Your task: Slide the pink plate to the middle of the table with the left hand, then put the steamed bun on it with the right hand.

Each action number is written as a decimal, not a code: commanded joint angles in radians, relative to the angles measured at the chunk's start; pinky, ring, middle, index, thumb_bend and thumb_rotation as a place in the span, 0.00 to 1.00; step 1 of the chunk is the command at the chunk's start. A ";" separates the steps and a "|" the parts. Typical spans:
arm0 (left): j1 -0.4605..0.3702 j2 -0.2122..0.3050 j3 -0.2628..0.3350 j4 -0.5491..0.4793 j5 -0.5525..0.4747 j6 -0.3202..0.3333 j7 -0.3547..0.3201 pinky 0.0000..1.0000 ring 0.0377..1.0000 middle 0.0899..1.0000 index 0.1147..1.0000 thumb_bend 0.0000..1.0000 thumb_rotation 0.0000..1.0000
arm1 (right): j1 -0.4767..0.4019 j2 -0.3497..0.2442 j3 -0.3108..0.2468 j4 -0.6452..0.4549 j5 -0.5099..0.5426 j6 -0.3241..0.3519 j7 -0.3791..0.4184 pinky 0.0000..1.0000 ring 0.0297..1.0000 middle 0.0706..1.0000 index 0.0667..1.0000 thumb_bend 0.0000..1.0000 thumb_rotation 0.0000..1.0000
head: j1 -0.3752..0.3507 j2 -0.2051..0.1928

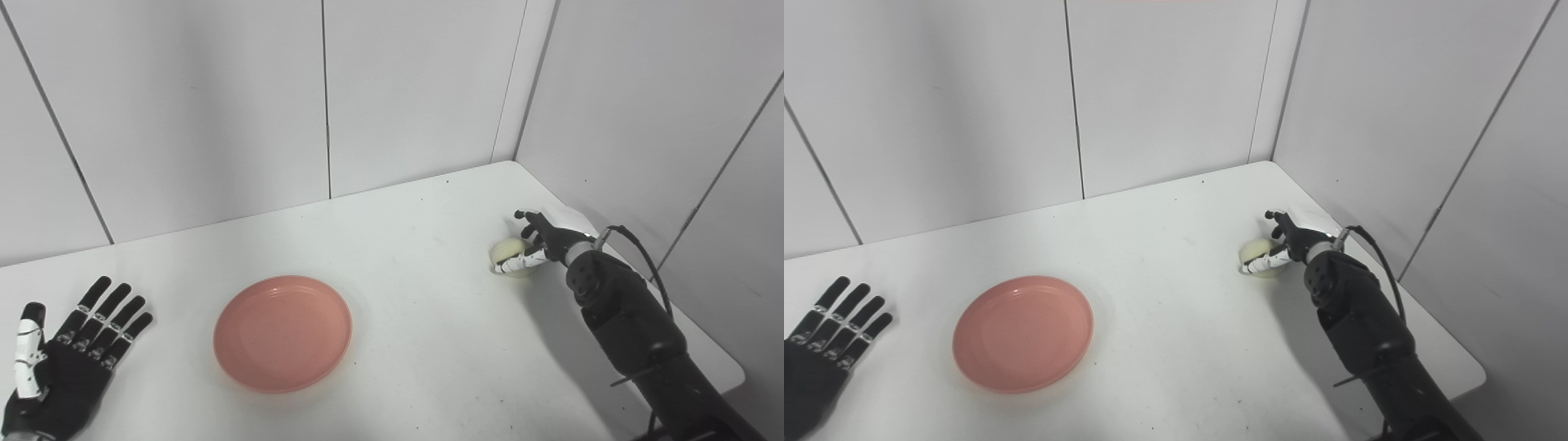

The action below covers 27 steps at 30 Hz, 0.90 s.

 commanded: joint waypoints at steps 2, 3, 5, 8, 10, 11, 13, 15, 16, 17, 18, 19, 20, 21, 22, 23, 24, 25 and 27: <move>0.084 0.014 -0.014 0.048 0.044 0.099 0.064 0.85 0.86 0.88 0.88 0.66 0.88 | -0.008 -0.034 -0.003 -0.027 -0.029 -0.003 0.059 0.61 0.67 0.73 0.81 1.00 0.36 | 0.001 0.002; 0.084 0.014 -0.014 0.048 0.044 0.098 0.063 0.85 0.86 0.88 0.88 0.65 0.88 | -0.007 -0.038 0.000 -0.028 -0.030 -0.003 0.065 0.61 0.67 0.73 0.80 1.00 0.37 | 0.001 0.004; 0.085 0.014 -0.014 0.042 0.045 0.102 0.071 0.84 0.86 0.87 0.87 0.65 0.88 | -0.005 -0.039 -0.002 -0.031 -0.020 -0.003 0.071 0.63 0.68 0.72 0.76 1.00 0.35 | 0.001 0.005; 0.085 0.015 -0.015 0.041 0.041 0.108 0.065 0.84 0.86 0.88 0.88 0.65 0.89 | -0.004 -0.038 0.001 -0.029 -0.010 -0.003 0.058 0.67 0.73 0.74 0.72 0.93 0.22 | 0.000 0.007; 0.087 0.014 -0.015 0.035 0.042 0.109 0.069 0.84 0.85 0.87 0.88 0.65 0.88 | -0.002 -0.041 0.013 -0.020 -0.020 -0.004 0.022 0.60 0.65 0.66 0.56 0.69 0.16 | 0.001 0.009; 0.087 0.015 -0.016 0.035 0.041 0.109 0.066 0.84 0.85 0.87 0.87 0.66 0.88 | -0.006 -0.033 0.008 -0.010 -0.033 -0.004 0.000 0.58 0.62 0.63 0.51 0.61 0.15 | 0.001 0.009; 0.087 0.015 -0.017 0.034 0.041 0.108 0.064 0.85 0.86 0.88 0.88 0.66 0.88 | -0.007 -0.019 -0.002 -0.002 -0.023 -0.010 -0.067 0.42 0.46 0.45 0.48 0.54 0.03 | 0.002 0.010; 0.087 0.015 -0.017 0.032 0.042 0.110 0.067 0.85 0.86 0.88 0.88 0.66 0.88 | -0.003 -0.008 -0.015 -0.005 0.003 -0.021 -0.130 0.39 0.39 0.44 0.50 0.52 0.01 | 0.002 0.010; 0.087 0.014 -0.017 0.030 0.040 0.112 0.069 0.85 0.86 0.88 0.88 0.65 0.88 | 0.000 -0.004 -0.020 -0.007 0.013 -0.029 -0.156 0.37 0.38 0.44 0.49 0.52 0.00 | 0.002 0.010; 0.087 0.013 -0.017 0.030 0.041 0.110 0.069 0.85 0.86 0.88 0.88 0.65 0.88 | 0.002 -0.003 -0.023 -0.009 0.022 -0.036 -0.177 0.37 0.38 0.44 0.49 0.52 0.00 | 0.002 0.010; 0.087 0.013 -0.018 0.030 0.042 0.109 0.069 0.85 0.86 0.88 0.88 0.65 0.88 | 0.003 -0.002 -0.023 -0.010 0.031 -0.041 -0.192 0.35 0.37 0.43 0.50 0.52 0.00 | 0.002 0.010; 0.087 0.013 -0.018 0.029 0.043 0.108 0.069 0.85 0.86 0.88 0.88 0.65 0.88 | 0.003 -0.002 -0.022 -0.008 0.037 -0.045 -0.207 0.34 0.36 0.42 0.50 0.52 0.00 | 0.002 0.010; 0.087 0.012 -0.018 0.029 0.043 0.107 0.069 0.85 0.86 0.88 0.88 0.65 0.88 | 0.002 -0.003 -0.020 -0.004 0.043 -0.048 -0.218 0.34 0.36 0.43 0.50 0.52 0.00 | 0.005 0.009; 0.087 0.011 -0.019 0.030 0.043 0.107 0.069 0.85 0.86 0.88 0.88 0.65 0.89 | 0.001 -0.005 -0.017 -0.001 0.047 -0.050 -0.227 0.34 0.36 0.43 0.50 0.51 0.00 | 0.005 0.009; 0.086 0.011 -0.020 0.032 0.045 0.104 0.069 0.85 0.86 0.88 0.88 0.65 0.89 | 0.000 -0.005 -0.014 0.001 0.053 -0.048 -0.231 0.35 0.36 0.43 0.51 0.51 0.00 | 0.007 0.008; 0.085 0.011 -0.021 0.033 0.047 0.101 0.069 0.85 0.86 0.88 0.88 0.66 0.88 | -0.002 -0.006 -0.012 0.002 0.058 -0.046 -0.235 0.32 0.35 0.42 0.51 0.51 0.00 | 0.007 0.008; 0.086 0.009 -0.022 0.032 0.050 0.100 0.073 0.85 0.86 0.88 0.88 0.66 0.88 | -0.004 -0.005 -0.010 0.001 0.062 -0.038 -0.237 0.32 0.35 0.41 0.51 0.51 0.00 | 0.010 0.007; 0.086 0.008 -0.023 0.031 0.051 0.099 0.075 0.85 0.86 0.88 0.88 0.66 0.88 | -0.005 -0.004 -0.008 0.000 0.065 -0.033 -0.239 0.32 0.35 0.41 0.51 0.51 0.00 | 0.010 0.007; 0.086 0.006 -0.024 0.031 0.052 0.098 0.077 0.85 0.86 0.88 0.88 0.66 0.88 | -0.007 -0.005 -0.004 0.002 0.069 -0.030 -0.243 0.34 0.37 0.42 0.50 0.52 0.00 | 0.016 0.004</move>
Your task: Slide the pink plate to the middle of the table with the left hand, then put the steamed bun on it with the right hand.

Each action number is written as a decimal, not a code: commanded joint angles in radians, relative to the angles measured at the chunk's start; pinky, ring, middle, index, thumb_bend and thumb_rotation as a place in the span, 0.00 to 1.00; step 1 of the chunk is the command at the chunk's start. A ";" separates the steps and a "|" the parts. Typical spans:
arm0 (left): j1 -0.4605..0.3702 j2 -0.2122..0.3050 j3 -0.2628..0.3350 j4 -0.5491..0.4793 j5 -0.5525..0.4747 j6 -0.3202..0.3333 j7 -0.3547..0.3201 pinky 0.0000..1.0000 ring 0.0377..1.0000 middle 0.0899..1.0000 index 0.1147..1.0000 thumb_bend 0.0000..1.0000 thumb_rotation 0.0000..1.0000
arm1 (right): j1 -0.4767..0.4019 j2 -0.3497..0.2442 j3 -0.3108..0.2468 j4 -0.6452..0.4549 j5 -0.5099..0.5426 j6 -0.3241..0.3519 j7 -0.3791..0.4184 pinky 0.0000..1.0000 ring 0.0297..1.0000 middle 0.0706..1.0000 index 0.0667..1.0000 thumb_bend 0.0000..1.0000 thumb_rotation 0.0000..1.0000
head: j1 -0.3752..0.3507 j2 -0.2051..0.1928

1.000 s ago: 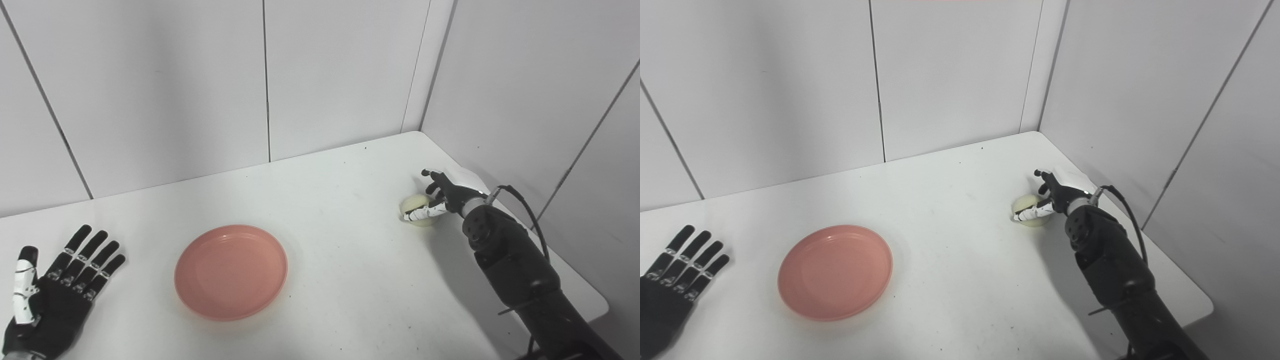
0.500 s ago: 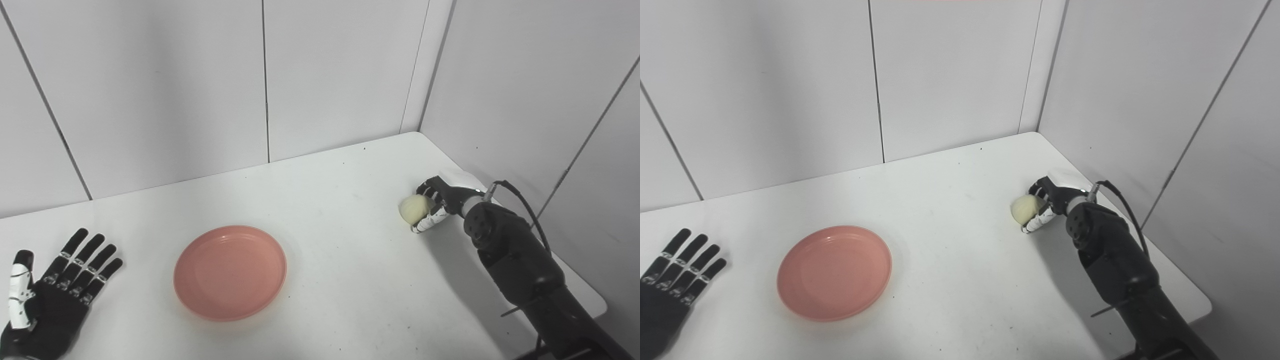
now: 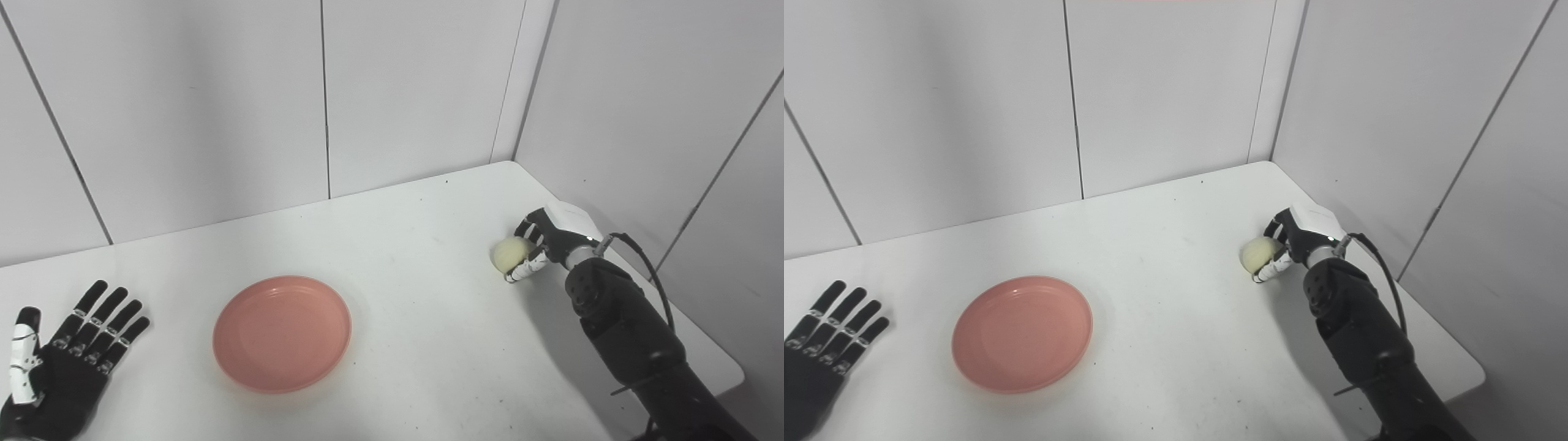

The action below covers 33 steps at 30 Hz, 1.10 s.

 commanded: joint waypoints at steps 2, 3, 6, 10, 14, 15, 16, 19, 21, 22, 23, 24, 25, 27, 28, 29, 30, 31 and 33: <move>0.071 0.000 -0.021 0.060 0.052 0.085 0.067 0.84 0.86 0.87 0.88 0.66 0.88 | -0.033 -0.029 -0.007 -0.010 0.012 -0.028 -0.049 0.37 0.38 0.43 0.49 0.52 0.00 | 0.011 -0.003; 0.070 -0.002 -0.022 0.061 0.052 0.085 0.068 0.84 0.85 0.87 0.87 0.65 0.89 | -0.032 -0.030 -0.008 -0.008 0.017 -0.042 -0.062 0.36 0.38 0.42 0.50 0.52 0.00 | 0.018 -0.005; 0.077 -0.013 -0.030 0.051 0.061 0.077 0.077 0.84 0.85 0.87 0.87 0.66 0.88 | -0.024 -0.037 -0.013 -0.020 0.036 -0.075 -0.088 0.42 0.41 0.45 0.47 0.52 0.00 | 0.049 -0.011; 0.079 -0.030 -0.045 0.044 0.079 0.061 0.094 0.83 0.85 0.86 0.86 0.67 0.86 | -0.030 -0.040 -0.016 -0.056 0.056 -0.123 -0.115 0.41 0.41 0.47 0.46 0.52 0.00 | 0.102 -0.017; 0.086 -0.057 -0.070 0.009 0.087 0.060 0.119 0.86 0.87 0.88 0.88 0.70 0.84 | -0.054 -0.046 0.002 -0.113 0.057 -0.151 -0.110 0.43 0.41 0.46 0.47 0.52 0.00 | 0.169 -0.024; 0.088 -0.066 -0.077 0.001 0.090 0.059 0.124 0.86 0.88 0.89 0.88 0.70 0.83 | -0.064 -0.047 0.010 -0.128 0.052 -0.143 -0.100 0.42 0.40 0.45 0.48 0.52 0.00 | 0.208 -0.025; 0.088 -0.071 -0.081 -0.004 0.092 0.059 0.128 0.87 0.89 0.90 0.89 0.70 0.84 | -0.070 -0.047 0.014 -0.138 0.050 -0.138 -0.094 0.40 0.39 0.45 0.49 0.52 0.00 | 0.208 -0.025; 0.094 -0.098 -0.103 -0.041 0.106 0.066 0.157 0.89 0.90 0.91 0.91 0.70 0.86 | -0.112 -0.020 0.030 -0.174 0.085 -0.170 -0.082 0.41 0.38 0.45 0.49 0.52 0.00 | 0.282 -0.033; 0.095 -0.121 -0.115 -0.059 0.116 0.071 0.182 0.91 0.92 0.93 0.92 0.68 0.89 | -0.138 -0.003 0.047 -0.181 0.103 -0.195 -0.079 0.42 0.40 0.44 0.48 0.52 0.00 | 0.315 -0.035; 0.097 -0.133 -0.123 -0.073 0.122 0.076 0.197 0.91 0.92 0.93 0.93 0.68 0.90 | -0.161 0.013 0.075 -0.201 0.099 -0.192 -0.060 0.42 0.40 0.45 0.48 0.52 0.00 | 0.348 -0.036; 0.098 -0.141 -0.128 -0.081 0.127 0.079 0.207 0.92 0.92 0.94 0.93 0.68 0.91 | -0.176 0.022 0.094 -0.214 0.096 -0.188 -0.046 0.42 0.39 0.44 0.49 0.52 0.00 | 0.354 -0.036; 0.099 -0.151 -0.133 -0.089 0.132 0.083 0.220 0.92 0.93 0.94 0.94 0.68 0.91 | -0.194 0.037 0.120 -0.234 0.086 -0.171 -0.027 0.41 0.39 0.44 0.49 0.52 0.00 | 0.380 -0.035; 0.099 -0.158 -0.138 -0.094 0.136 0.086 0.229 0.93 0.93 0.94 0.94 0.67 0.92 | -0.206 0.046 0.137 -0.246 0.079 -0.159 -0.015 0.45 0.40 0.44 0.49 0.52 0.00 | 0.385 -0.035; 0.096 -0.173 -0.146 -0.102 0.144 0.090 0.246 0.94 0.94 0.95 0.95 0.66 0.95 | -0.232 0.067 0.173 -0.264 0.059 -0.134 0.012 0.46 0.40 0.44 0.49 0.52 0.00 | 0.413 -0.033; 0.094 -0.180 -0.150 -0.104 0.148 0.091 0.253 0.94 0.95 0.95 0.96 0.65 0.96 | -0.241 0.076 0.181 -0.265 0.057 -0.135 0.018 0.45 0.40 0.45 0.49 0.52 0.00 | 0.438 -0.032; 0.092 -0.186 -0.155 -0.104 0.153 0.090 0.259 0.95 0.95 0.96 0.96 0.65 0.98 | -0.253 0.094 0.194 -0.270 0.054 -0.140 0.023 0.42 0.39 0.45 0.50 0.52 0.00 | 0.448 -0.032; 0.090 -0.190 -0.160 -0.103 0.156 0.089 0.264 0.96 0.95 0.96 0.96 0.64 0.98 | -0.260 0.105 0.199 -0.271 0.054 -0.147 0.025 0.41 0.39 0.45 0.50 0.51 0.00 | 0.458 -0.033; 0.087 -0.197 -0.163 -0.100 0.160 0.087 0.269 0.96 0.95 0.96 0.96 0.64 0.99 | -0.269 0.121 0.205 -0.272 0.064 -0.164 0.029 0.40 0.39 0.44 0.50 0.51 0.00 | 0.477 -0.034; 0.081 -0.204 -0.171 -0.091 0.167 0.080 0.270 0.96 0.95 0.96 0.97 0.64 1.00 | -0.283 0.158 0.218 -0.280 0.081 -0.184 0.034 0.39 0.38 0.44 0.51 0.51 0.00 | 0.494 -0.034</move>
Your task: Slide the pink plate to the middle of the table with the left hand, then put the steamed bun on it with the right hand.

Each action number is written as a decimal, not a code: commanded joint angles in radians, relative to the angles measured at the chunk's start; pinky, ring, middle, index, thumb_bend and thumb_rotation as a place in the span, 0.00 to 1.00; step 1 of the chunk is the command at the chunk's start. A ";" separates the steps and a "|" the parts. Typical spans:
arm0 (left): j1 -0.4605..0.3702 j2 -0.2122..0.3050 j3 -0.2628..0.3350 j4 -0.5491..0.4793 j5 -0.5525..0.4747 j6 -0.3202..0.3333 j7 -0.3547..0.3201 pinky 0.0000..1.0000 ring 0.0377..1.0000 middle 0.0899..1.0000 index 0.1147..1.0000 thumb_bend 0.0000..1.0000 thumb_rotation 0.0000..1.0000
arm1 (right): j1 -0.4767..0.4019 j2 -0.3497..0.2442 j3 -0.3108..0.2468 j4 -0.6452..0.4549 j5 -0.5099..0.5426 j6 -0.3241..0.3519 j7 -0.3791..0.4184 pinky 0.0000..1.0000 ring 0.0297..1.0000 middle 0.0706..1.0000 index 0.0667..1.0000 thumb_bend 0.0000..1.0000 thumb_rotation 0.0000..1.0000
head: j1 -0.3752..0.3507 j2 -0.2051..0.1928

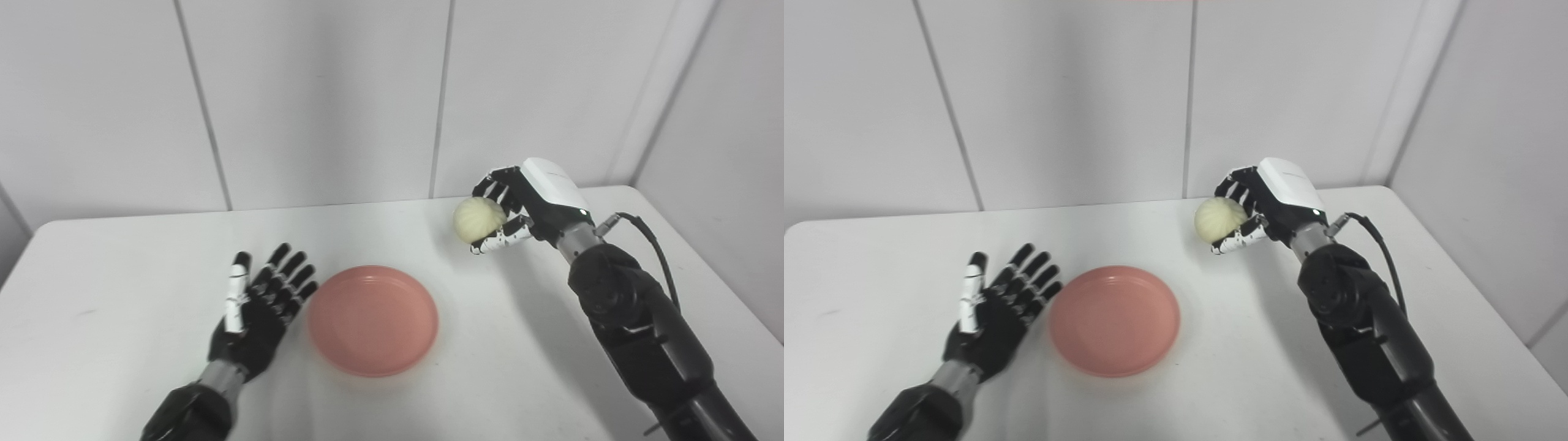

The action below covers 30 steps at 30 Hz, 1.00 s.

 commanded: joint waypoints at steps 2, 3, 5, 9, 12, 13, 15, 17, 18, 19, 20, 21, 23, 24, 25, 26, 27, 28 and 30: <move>0.042 -0.013 -0.027 0.067 0.061 0.081 0.058 0.97 0.96 0.97 0.98 0.63 1.00 | -0.061 0.037 0.010 -0.056 0.016 -0.034 0.001 0.38 0.38 0.44 0.50 0.51 0.00 | 0.034 0.000; 0.040 -0.015 -0.029 0.069 0.064 0.080 0.060 0.97 0.96 0.97 0.98 0.63 1.00 | -0.063 0.051 0.021 -0.067 0.006 -0.023 0.006 0.38 0.38 0.44 0.50 0.51 0.00 | 0.036 0.001; 0.036 -0.021 -0.030 0.072 0.070 0.080 0.065 0.96 0.95 0.96 0.97 0.63 1.00 | -0.065 0.075 0.039 -0.077 -0.013 -0.021 0.007 0.38 0.38 0.44 0.51 0.51 0.00 | 0.048 0.004; 0.034 -0.028 -0.031 0.072 0.078 0.077 0.069 0.96 0.95 0.96 0.97 0.63 1.00 | -0.056 0.130 0.061 -0.103 -0.004 -0.015 0.020 0.37 0.37 0.43 0.50 0.51 0.00 | 0.066 0.016; 0.034 -0.031 -0.027 0.068 0.080 0.083 0.072 0.96 0.95 0.96 0.97 0.63 1.00 | -0.047 0.157 0.074 -0.121 -0.012 -0.016 0.029 0.36 0.36 0.43 0.50 0.51 0.00 | 0.070 0.019; 0.034 -0.031 -0.027 0.066 0.081 0.085 0.072 0.96 0.95 0.96 0.97 0.63 1.00 | -0.044 0.165 0.078 -0.128 -0.016 -0.014 0.034 0.35 0.36 0.43 0.50 0.51 0.00 | 0.072 0.022; 0.035 -0.031 -0.027 0.061 0.081 0.087 0.073 0.97 0.95 0.96 0.97 0.63 1.00 | -0.037 0.174 0.087 -0.139 -0.024 -0.010 0.041 0.36 0.37 0.43 0.49 0.51 0.00 | 0.072 0.025; 0.037 -0.030 -0.028 0.058 0.083 0.088 0.072 0.97 0.95 0.96 0.97 0.63 1.00 | -0.028 0.182 0.092 -0.146 -0.027 -0.004 0.049 0.35 0.36 0.43 0.51 0.51 0.00 | 0.070 0.028; 0.037 -0.030 -0.028 0.057 0.085 0.087 0.071 0.96 0.95 0.96 0.97 0.63 1.00 | -0.025 0.185 0.093 -0.148 -0.024 -0.001 0.054 0.35 0.36 0.42 0.50 0.51 0.00 | 0.070 0.028; 0.038 -0.029 -0.028 0.055 0.086 0.089 0.071 0.96 0.95 0.96 0.97 0.63 1.00 | -0.022 0.187 0.095 -0.145 -0.022 -0.002 0.059 0.35 0.36 0.42 0.50 0.51 0.00 | 0.070 0.031; 0.039 -0.028 -0.029 0.051 0.087 0.091 0.072 0.96 0.95 0.96 0.97 0.63 1.00 | -0.019 0.189 0.099 -0.142 -0.024 -0.003 0.064 0.36 0.36 0.42 0.50 0.51 0.00 | 0.071 0.034; 0.040 -0.029 -0.026 0.047 0.086 0.097 0.075 0.96 0.95 0.96 0.97 0.63 1.00 | -0.018 0.191 0.104 -0.137 -0.026 -0.006 0.069 0.38 0.37 0.42 0.50 0.51 0.00 | 0.071 0.036; 0.042 -0.029 -0.026 0.042 0.085 0.101 0.076 0.96 0.95 0.96 0.97 0.62 1.00 | -0.016 0.192 0.111 -0.132 -0.031 -0.005 0.079 0.40 0.37 0.43 0.49 0.51 0.00 | 0.070 0.039; 0.043 -0.029 -0.027 0.040 0.088 0.101 0.076 0.96 0.95 0.96 0.97 0.62 1.00 | -0.014 0.193 0.119 -0.124 -0.031 -0.012 0.083 0.40 0.37 0.43 0.49 0.51 0.00 | 0.070 0.043; 0.043 -0.028 -0.029 0.038 0.089 0.100 0.076 0.96 0.95 0.95 0.97 0.63 1.00 | -0.013 0.193 0.123 -0.118 -0.032 -0.016 0.086 0.39 0.38 0.44 0.49 0.51 0.00 | 0.070 0.043; 0.045 -0.028 -0.030 0.035 0.090 0.102 0.077 0.96 0.95 0.95 0.96 0.63 1.00 | -0.011 0.193 0.129 -0.109 -0.030 -0.022 0.092 0.39 0.38 0.44 0.49 0.51 0.00 | 0.071 0.047; 0.046 -0.028 -0.030 0.032 0.090 0.103 0.078 0.96 0.95 0.95 0.96 0.63 1.00 | -0.010 0.193 0.132 -0.103 -0.028 -0.026 0.097 0.39 0.37 0.45 0.50 0.51 0.00 | 0.071 0.048; 0.047 -0.028 -0.030 0.029 0.090 0.106 0.080 0.96 0.95 0.95 0.96 0.63 1.00 | -0.010 0.190 0.138 -0.092 -0.027 -0.029 0.106 0.38 0.37 0.45 0.50 0.51 0.00 | 0.071 0.052; 0.048 -0.027 -0.031 0.021 0.091 0.112 0.084 0.96 0.94 0.95 0.96 0.62 1.00 | -0.011 0.187 0.146 -0.080 -0.026 -0.028 0.120 0.37 0.37 0.45 0.50 0.51 0.00 | 0.071 0.056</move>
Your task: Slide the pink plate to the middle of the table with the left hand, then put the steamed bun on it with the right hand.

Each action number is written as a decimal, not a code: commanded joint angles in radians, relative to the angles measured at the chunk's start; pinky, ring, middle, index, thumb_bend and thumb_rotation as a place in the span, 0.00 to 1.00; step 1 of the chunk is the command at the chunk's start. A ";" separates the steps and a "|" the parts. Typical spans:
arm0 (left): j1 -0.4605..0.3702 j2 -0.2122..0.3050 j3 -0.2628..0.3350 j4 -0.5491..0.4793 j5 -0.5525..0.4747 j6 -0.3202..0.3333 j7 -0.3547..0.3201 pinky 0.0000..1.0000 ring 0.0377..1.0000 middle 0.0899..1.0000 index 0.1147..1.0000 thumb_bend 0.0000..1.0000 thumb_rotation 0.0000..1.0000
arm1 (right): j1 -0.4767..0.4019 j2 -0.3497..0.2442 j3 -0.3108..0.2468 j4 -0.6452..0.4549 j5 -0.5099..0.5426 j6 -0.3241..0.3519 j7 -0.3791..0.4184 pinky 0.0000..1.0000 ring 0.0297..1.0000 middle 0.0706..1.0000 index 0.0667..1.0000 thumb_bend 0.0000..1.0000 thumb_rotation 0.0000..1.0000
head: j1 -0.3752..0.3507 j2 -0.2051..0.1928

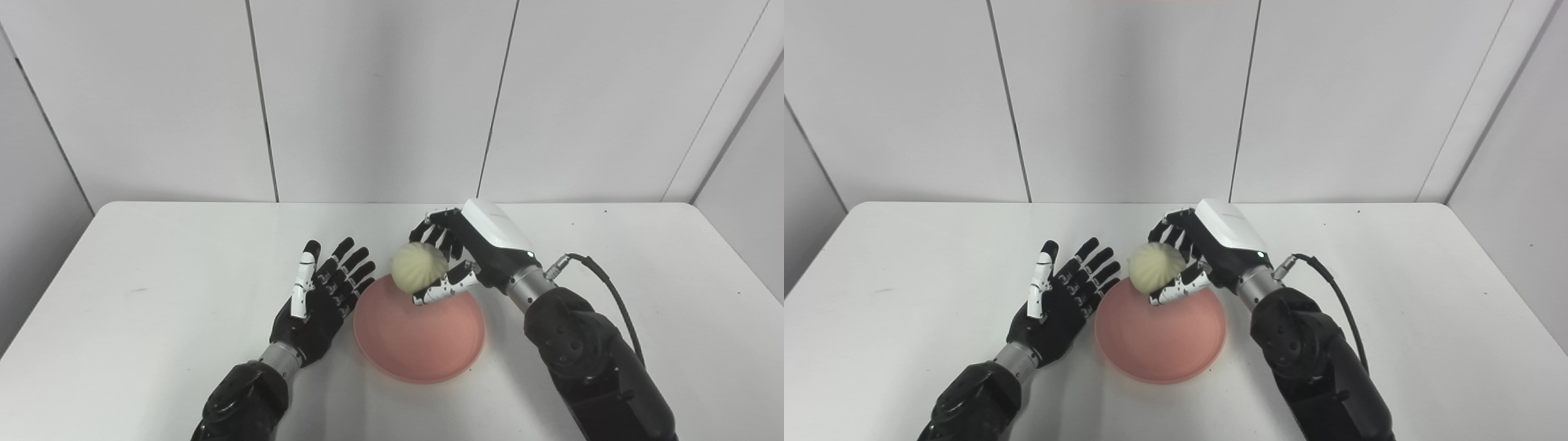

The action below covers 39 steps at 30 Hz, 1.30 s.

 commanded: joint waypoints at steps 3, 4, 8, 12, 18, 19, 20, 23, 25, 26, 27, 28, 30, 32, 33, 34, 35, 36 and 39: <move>0.056 0.008 -0.011 0.029 0.038 0.109 0.051 0.97 0.95 0.95 0.96 0.62 1.00 | -0.034 -0.020 0.018 0.001 -0.007 -0.010 0.045 0.37 0.37 0.45 0.50 0.51 0.00 | 0.000 0.007; 0.057 0.009 -0.012 0.027 0.039 0.110 0.051 0.97 0.95 0.95 0.96 0.62 1.00 | -0.036 -0.024 0.025 0.005 -0.011 -0.007 0.057 0.37 0.37 0.44 0.50 0.51 0.00 | 0.000 0.008; 0.059 0.011 -0.012 0.014 0.040 0.119 0.052 0.97 0.95 0.95 0.97 0.62 1.00 | -0.041 -0.027 0.043 0.016 -0.023 0.006 0.097 0.36 0.36 0.43 0.51 0.51 0.00 | 0.003 0.014; 0.064 0.010 -0.016 -0.001 0.044 0.126 0.056 0.97 0.95 0.95 0.97 0.62 1.00 | -0.043 -0.031 0.079 0.037 -0.074 0.028 0.142 0.34 0.36 0.44 0.51 0.51 0.00 | 0.005 0.019; 0.066 0.012 -0.020 -0.007 0.045 0.128 0.055 0.97 0.95 0.96 0.97 0.62 1.00 | -0.042 -0.022 0.104 0.083 -0.108 0.006 0.147 0.32 0.35 0.43 0.51 0.51 0.00 | 0.009 0.023; 0.067 0.011 -0.021 -0.009 0.045 0.129 0.056 0.97 0.95 0.96 0.97 0.62 1.00 | -0.041 -0.021 0.106 0.087 -0.111 0.003 0.147 0.32 0.34 0.42 0.51 0.51 0.00 | 0.009 0.024; 0.068 0.011 -0.021 -0.010 0.045 0.128 0.056 0.97 0.95 0.96 0.97 0.62 1.00 | -0.039 -0.020 0.111 0.092 -0.115 -0.001 0.145 0.31 0.34 0.42 0.51 0.51 0.00 | 0.010 0.024; 0.067 0.012 -0.023 -0.007 0.045 0.126 0.054 0.97 0.95 0.96 0.97 0.62 1.00 | -0.039 -0.020 0.122 0.099 -0.126 -0.002 0.148 0.31 0.34 0.42 0.51 0.51 0.00 | 0.010 0.026; 0.066 0.013 -0.023 -0.005 0.045 0.126 0.054 0.96 0.95 0.96 0.97 0.62 1.00 | -0.040 -0.021 0.126 0.096 -0.132 0.005 0.156 0.31 0.35 0.43 0.51 0.51 0.00 | 0.011 0.026; 0.066 0.012 -0.022 -0.004 0.044 0.127 0.055 0.96 0.95 0.96 0.97 0.62 1.00 | -0.044 -0.026 0.135 0.087 -0.147 0.020 0.174 0.31 0.35 0.43 0.51 0.51 0.00 | 0.011 0.026; 0.066 0.011 -0.022 -0.005 0.044 0.128 0.057 0.96 0.95 0.96 0.97 0.62 1.00 | -0.050 -0.033 0.145 0.077 -0.162 0.031 0.199 0.35 0.36 0.44 0.51 0.51 0.00 | 0.012 0.026; 0.066 0.011 -0.022 -0.006 0.044 0.130 0.059 0.96 0.95 0.95 0.97 0.62 1.00 | -0.054 -0.038 0.150 0.063 -0.170 0.048 0.226 0.42 0.48 0.56 0.62 0.65 0.04 | 0.012 0.027; 0.066 0.011 -0.024 -0.007 0.046 0.130 0.061 0.95 0.94 0.95 0.96 0.62 1.00 | -0.058 -0.044 0.153 0.031 -0.181 0.077 0.270 0.47 0.62 0.77 0.82 0.78 0.21 | 0.011 0.028; 0.066 0.012 -0.025 -0.007 0.045 0.129 0.061 0.95 0.94 0.95 0.97 0.62 1.00 | -0.060 -0.049 0.155 -0.005 -0.202 0.101 0.307 0.51 0.69 0.84 0.88 0.82 0.29 | 0.012 0.028; 0.066 0.013 -0.026 -0.008 0.045 0.129 0.060 0.95 0.94 0.95 0.97 0.62 1.00 | -0.062 -0.054 0.158 -0.028 -0.216 0.115 0.332 0.54 0.72 0.87 0.90 0.84 0.32 | 0.013 0.028; 0.066 0.014 -0.026 -0.008 0.044 0.129 0.059 0.95 0.94 0.95 0.97 0.62 1.00 | -0.064 -0.058 0.160 -0.046 -0.227 0.128 0.358 0.59 0.77 0.90 0.93 0.86 0.37 | 0.012 0.029; 0.066 0.015 -0.027 -0.008 0.044 0.129 0.058 0.96 0.94 0.95 0.97 0.62 1.00 | -0.067 -0.061 0.159 -0.068 -0.235 0.144 0.388 0.63 0.82 0.94 0.95 0.89 0.41 | 0.012 0.029; 0.066 0.016 -0.028 -0.008 0.044 0.128 0.056 0.96 0.95 0.96 0.97 0.62 1.00 | -0.068 -0.062 0.155 -0.087 -0.242 0.156 0.413 0.66 0.85 0.97 0.98 0.92 0.45 | 0.012 0.029; 0.065 0.017 -0.028 -0.009 0.045 0.129 0.058 0.97 0.95 0.96 0.97 0.63 1.00 | -0.063 -0.051 0.123 -0.144 -0.259 0.169 0.477 0.69 0.91 1.00 1.00 0.96 0.46 | 0.013 0.029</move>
